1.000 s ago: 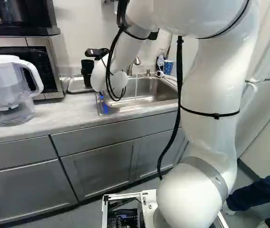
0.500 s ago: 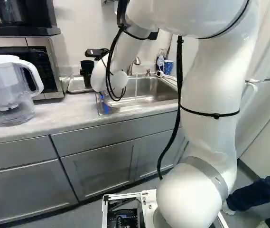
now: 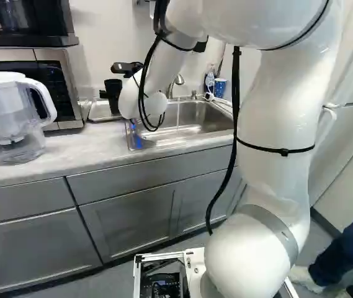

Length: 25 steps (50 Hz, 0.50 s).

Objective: Rinse the cup and place it in the tray

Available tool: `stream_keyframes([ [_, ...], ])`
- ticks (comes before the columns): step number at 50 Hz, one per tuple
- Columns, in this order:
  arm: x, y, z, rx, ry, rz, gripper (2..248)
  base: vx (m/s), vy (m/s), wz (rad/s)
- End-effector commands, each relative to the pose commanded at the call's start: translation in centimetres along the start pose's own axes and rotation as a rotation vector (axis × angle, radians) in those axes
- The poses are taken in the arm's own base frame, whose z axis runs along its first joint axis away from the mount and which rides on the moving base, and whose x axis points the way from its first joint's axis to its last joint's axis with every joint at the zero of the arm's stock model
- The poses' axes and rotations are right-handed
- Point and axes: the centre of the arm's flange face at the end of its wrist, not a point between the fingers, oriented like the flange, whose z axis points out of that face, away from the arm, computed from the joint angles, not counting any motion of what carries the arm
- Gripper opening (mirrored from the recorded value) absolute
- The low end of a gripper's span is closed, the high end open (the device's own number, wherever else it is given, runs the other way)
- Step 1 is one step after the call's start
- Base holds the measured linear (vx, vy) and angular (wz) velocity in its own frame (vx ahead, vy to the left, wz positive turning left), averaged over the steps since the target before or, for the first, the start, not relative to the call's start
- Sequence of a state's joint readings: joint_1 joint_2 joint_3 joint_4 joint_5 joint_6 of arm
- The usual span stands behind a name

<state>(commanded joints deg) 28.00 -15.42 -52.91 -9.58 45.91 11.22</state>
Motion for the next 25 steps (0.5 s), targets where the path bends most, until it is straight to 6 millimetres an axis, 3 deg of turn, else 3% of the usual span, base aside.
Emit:
stream_keyframes([
  [25,2.6,-0.3,-0.4,0.003,0.043,-0.006,247,0.0,0.0,0.0],
])
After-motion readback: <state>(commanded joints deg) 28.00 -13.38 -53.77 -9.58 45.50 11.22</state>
